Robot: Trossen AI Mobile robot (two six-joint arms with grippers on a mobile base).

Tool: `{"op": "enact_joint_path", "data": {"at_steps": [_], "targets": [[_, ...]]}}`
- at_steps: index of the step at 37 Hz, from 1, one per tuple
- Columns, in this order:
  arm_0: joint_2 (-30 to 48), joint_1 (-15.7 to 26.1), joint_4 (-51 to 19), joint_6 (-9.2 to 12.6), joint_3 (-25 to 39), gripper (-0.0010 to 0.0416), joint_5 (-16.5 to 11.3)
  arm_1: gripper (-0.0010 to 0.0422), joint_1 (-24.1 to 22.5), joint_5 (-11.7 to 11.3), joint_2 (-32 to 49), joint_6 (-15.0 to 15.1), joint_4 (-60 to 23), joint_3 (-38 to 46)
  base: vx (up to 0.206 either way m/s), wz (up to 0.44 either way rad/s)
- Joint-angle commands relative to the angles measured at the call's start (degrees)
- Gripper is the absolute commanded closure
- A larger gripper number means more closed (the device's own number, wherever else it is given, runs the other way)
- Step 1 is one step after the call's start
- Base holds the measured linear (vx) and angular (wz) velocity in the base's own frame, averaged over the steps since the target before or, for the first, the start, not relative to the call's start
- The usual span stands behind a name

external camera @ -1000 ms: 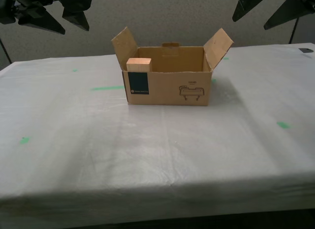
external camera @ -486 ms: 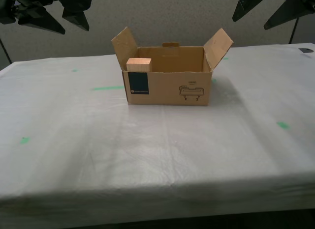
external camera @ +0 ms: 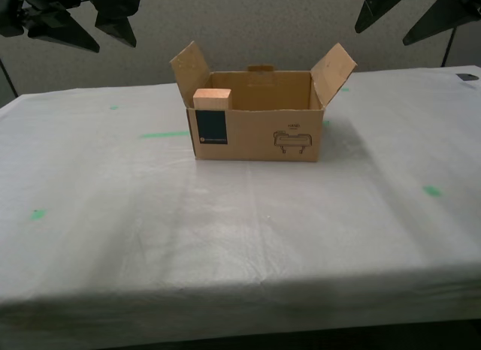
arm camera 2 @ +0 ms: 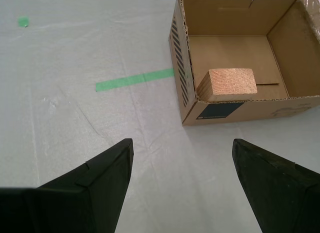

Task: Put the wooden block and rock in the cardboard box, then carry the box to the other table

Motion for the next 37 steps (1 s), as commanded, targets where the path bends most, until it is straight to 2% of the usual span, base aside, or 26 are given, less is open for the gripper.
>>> {"op": "enact_joint_path", "data": {"at_steps": [1,37], "targets": [[0.0,0.0,0.0,0.2,0.1,0.0017,0.0,0.0144,0.0,-0.2,0.0,0.1,0.1,0.0,0.000,0.000],[0.0,0.0,0.0,0.2,0.1,0.0016,0.1,0.0145,0.0,-0.2,0.0,0.1,0.1,0.0,0.000,0.000]]}}
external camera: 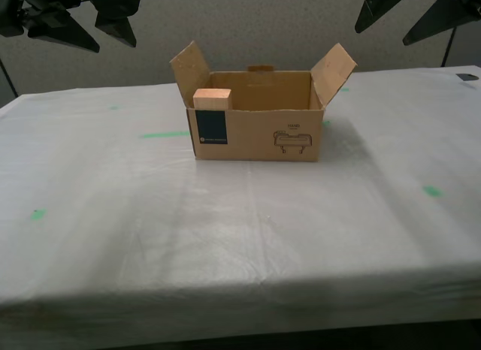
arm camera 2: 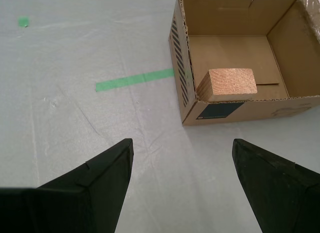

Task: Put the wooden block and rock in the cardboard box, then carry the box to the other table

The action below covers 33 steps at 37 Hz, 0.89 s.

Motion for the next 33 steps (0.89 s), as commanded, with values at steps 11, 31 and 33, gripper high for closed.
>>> {"op": "enact_joint_path", "data": {"at_steps": [11,31,33], "targets": [[0.0,0.0,0.1,0.2,0.1,0.0017,0.1,0.0145,0.0,-0.3,0.0,0.1,0.1,0.0,0.000,0.000],[0.0,0.0,0.0,0.2,0.1,0.0016,0.1,0.0145,0.0,-0.3,0.0,0.1,0.1,0.0,0.000,0.000],[0.0,0.0,0.1,0.2,0.1,0.0016,0.1,0.0144,0.0,-0.3,0.0,0.1,0.1,0.0,0.000,0.000]]}}
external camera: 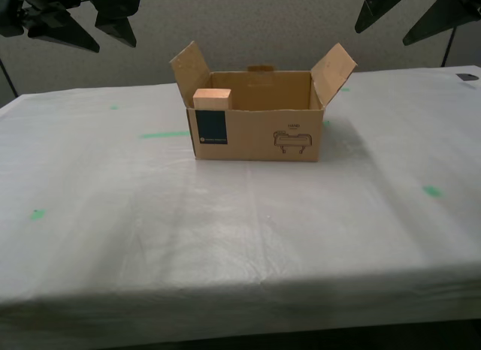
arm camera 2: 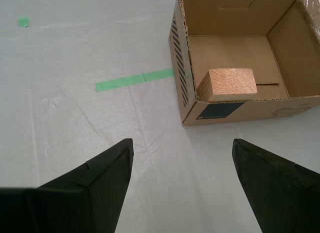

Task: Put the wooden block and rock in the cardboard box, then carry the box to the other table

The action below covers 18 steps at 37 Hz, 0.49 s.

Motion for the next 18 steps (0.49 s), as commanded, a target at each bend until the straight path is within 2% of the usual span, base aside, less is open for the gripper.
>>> {"op": "enact_joint_path", "data": {"at_steps": [1,18], "targets": [[0.0,0.0,0.1,0.2,0.1,0.0016,0.1,0.0144,0.0,-0.3,0.0,0.1,0.1,0.0,0.000,0.000],[0.0,0.0,0.1,0.2,0.1,0.0016,0.1,0.0144,0.0,-0.3,0.0,0.1,0.1,0.0,0.000,0.000]]}}
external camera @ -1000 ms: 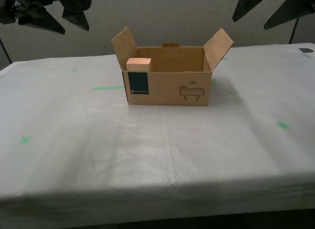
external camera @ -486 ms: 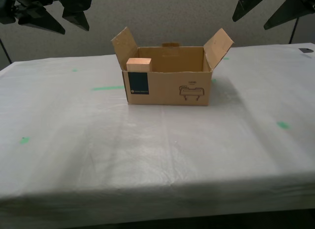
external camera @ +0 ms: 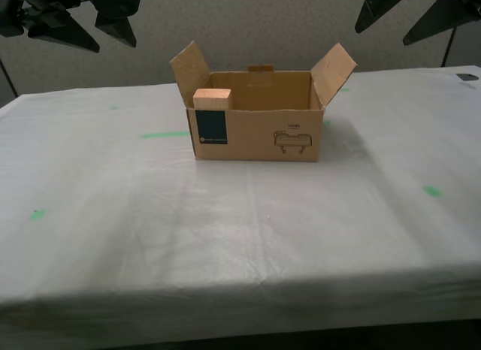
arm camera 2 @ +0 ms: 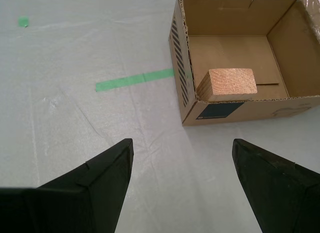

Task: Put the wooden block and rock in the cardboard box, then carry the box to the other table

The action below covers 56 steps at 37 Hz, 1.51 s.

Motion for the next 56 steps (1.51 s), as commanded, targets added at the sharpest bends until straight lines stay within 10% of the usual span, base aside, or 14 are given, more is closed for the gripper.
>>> {"op": "enact_joint_path", "data": {"at_steps": [1,56], "targets": [[0.0,0.0,0.0,0.2,0.1,0.0016,0.0,0.0144,0.0,-0.3,0.0,0.1,0.1,0.0,0.000,0.000],[0.0,0.0,0.1,0.2,0.1,0.0017,0.1,0.0144,0.0,-0.3,0.0,0.1,0.1,0.0,0.000,0.000]]}}
